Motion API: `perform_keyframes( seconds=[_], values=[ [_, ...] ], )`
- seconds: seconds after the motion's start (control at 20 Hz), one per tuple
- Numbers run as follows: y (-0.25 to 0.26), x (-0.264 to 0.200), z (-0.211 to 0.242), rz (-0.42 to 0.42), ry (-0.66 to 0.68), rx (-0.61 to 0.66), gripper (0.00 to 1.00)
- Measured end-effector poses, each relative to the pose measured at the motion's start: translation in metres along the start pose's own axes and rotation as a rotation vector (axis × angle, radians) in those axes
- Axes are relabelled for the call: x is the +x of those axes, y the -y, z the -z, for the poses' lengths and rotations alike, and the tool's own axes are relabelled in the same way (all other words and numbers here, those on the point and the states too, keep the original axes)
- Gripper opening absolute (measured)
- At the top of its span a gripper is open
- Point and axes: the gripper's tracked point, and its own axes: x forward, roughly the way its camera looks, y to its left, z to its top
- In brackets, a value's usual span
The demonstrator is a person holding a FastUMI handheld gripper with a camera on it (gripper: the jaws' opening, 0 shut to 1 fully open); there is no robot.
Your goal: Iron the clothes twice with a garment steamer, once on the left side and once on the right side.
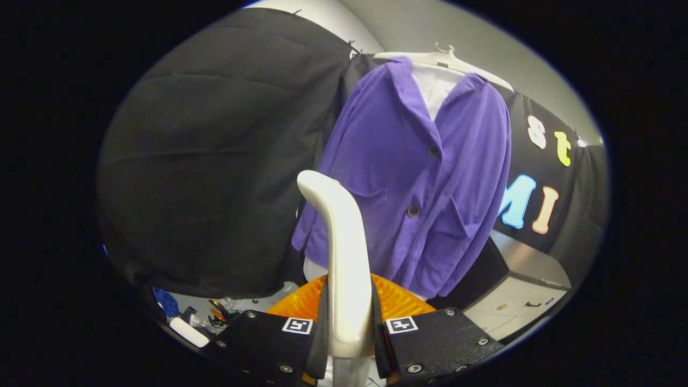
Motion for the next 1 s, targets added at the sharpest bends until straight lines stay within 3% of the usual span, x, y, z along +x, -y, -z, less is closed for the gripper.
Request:
perform_keyframes(
  seconds=[0.45,0.7,1.0],
  values=[
    [0.049,0.002,-0.179,0.111,0.341,0.036,0.35],
    [0.066,-0.011,-0.226,0.165,0.452,0.033,0.35],
    [0.085,-0.001,-0.238,0.231,0.467,0.055,0.35]
  ],
)
